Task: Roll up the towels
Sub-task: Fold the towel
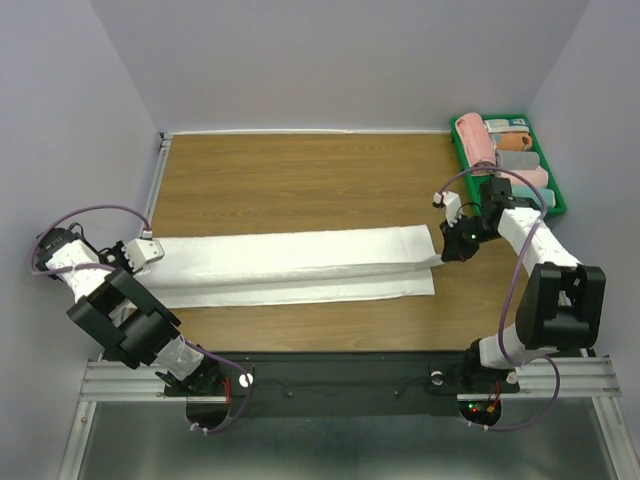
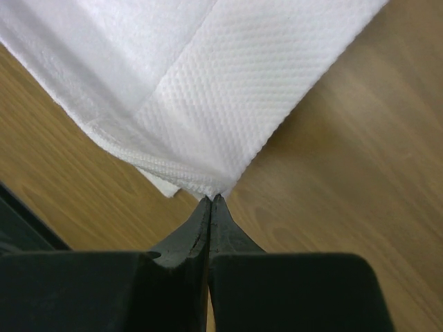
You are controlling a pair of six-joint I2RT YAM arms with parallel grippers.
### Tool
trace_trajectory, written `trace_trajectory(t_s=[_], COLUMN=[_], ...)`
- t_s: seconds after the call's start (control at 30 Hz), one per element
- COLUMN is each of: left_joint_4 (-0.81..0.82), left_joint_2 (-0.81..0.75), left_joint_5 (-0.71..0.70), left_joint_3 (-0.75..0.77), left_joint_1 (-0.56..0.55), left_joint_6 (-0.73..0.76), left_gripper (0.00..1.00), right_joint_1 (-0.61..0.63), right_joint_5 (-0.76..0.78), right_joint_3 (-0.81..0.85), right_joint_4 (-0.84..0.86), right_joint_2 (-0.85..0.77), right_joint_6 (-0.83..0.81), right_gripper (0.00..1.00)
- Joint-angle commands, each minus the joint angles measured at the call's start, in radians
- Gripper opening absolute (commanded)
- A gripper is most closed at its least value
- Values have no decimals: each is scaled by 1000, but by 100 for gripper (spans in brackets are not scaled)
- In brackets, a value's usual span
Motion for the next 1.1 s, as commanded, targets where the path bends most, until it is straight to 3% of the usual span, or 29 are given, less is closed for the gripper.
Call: trace_trajectory(t_s=[0.0,0.07,0.13,0.2,0.23,0.27,0.33,0.37,0.4,0.43,0.47,0.6,0.8,1.0,1.07], left_joint_4=[77,120,138,146,140,120,89,47,28,10,-10,-78,155,315,335], left_joint_2=[-35,-38,-29,-25,-25,-25,-29,-32,-37,-50,-60,-132,-155,-167,-161], left_joint_5=[-59,-76,-90,-96,-96,-87,-70,-51,-37,-21,-3,60,-48,-128,-145], left_joint_3=[-80,-109,-135,-137,-134,-126,-94,-82,-71,-51,-44,-59,-210,-339,-355], left_joint_1=[28,26,26,26,26,26,26,26,26,26,28,-7,-159,-262,-294], left_joint_6=[115,117,112,89,84,78,64,64,64,61,58,43,-320,-505,-561], left_gripper=[0,0,2,12,19,33,44,59,67,73,75,73,59,55,55], right_joint_1=[-3,6,11,12,12,12,12,12,12,12,14,28,84,251,253], right_joint_5=[11,11,15,28,31,37,43,45,43,41,43,63,-9,41,74], right_joint_3=[-68,-93,-105,-108,-110,-102,-85,-76,-62,-43,-32,-19,-10,-7,-10], right_joint_4=[-29,-21,-24,-36,-43,-55,-72,-85,-89,-90,-95,-98,-46,5,39], right_joint_2=[11,25,36,27,19,-2,-27,-41,-53,-78,-82,-47,40,156,206], right_joint_6=[-60,-64,-69,-84,-84,-84,-75,-67,-58,-34,-17,126,290,390,416], right_gripper=[0,4,13,24,29,38,47,62,65,66,75,73,64,60,59])
